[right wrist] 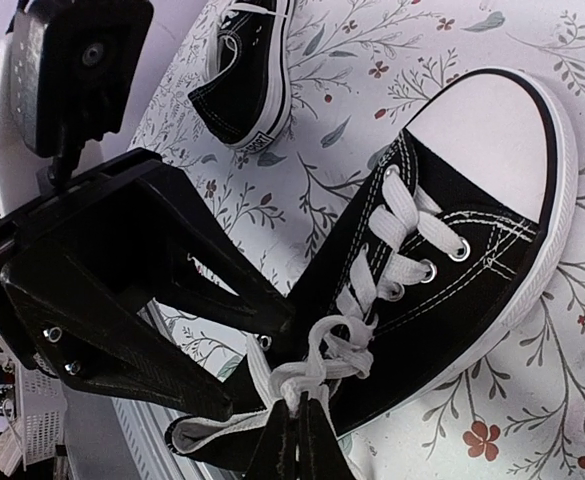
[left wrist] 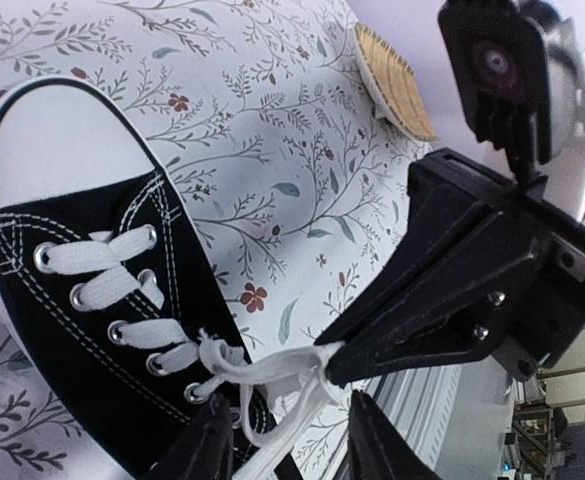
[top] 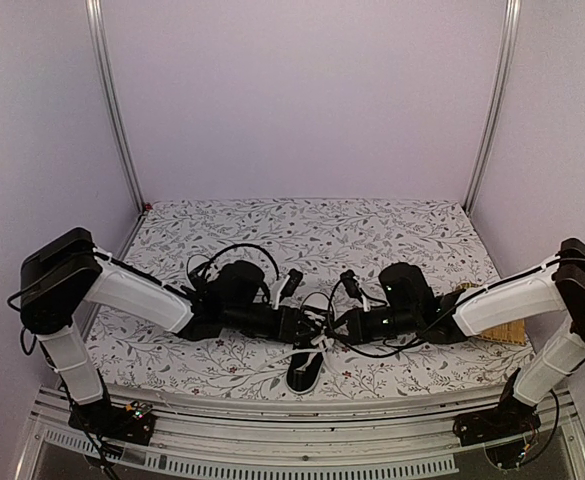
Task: Tie the shoes
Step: Cross the half-tied shoelace with the shoelace loop.
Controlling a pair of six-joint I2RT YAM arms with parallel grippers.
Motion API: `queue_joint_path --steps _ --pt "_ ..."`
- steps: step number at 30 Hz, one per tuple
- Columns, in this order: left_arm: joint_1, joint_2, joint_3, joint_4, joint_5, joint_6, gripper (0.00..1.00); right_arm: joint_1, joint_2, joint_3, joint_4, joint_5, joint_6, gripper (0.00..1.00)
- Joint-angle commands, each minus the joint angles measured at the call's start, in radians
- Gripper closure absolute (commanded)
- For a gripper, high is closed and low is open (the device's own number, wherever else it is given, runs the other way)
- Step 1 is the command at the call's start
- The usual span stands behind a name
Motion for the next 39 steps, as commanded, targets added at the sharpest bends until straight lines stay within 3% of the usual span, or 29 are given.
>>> queue_joint_path --steps 1,13,20,27,39 --pt "-0.018 0.037 0.034 -0.053 0.013 0.05 0.6 -0.004 0.017 0.006 0.04 -0.03 0.011 0.97" --pt "-0.044 0.081 0.08 -0.135 -0.013 0.074 0.63 -0.003 0.03 0.018 0.041 -0.033 0.013 0.97" --pt "-0.043 0.077 0.087 -0.159 -0.066 0.063 1.0 -0.004 0.025 0.019 0.038 -0.035 0.012 0.93" --pt "-0.036 0.046 0.041 -0.129 -0.082 0.03 1.0 -0.015 -0.023 -0.008 0.027 -0.015 0.011 0.69" --pt "-0.036 0.049 0.036 -0.117 -0.076 0.021 1.0 -0.014 0.009 -0.022 0.093 -0.144 -0.009 0.65"
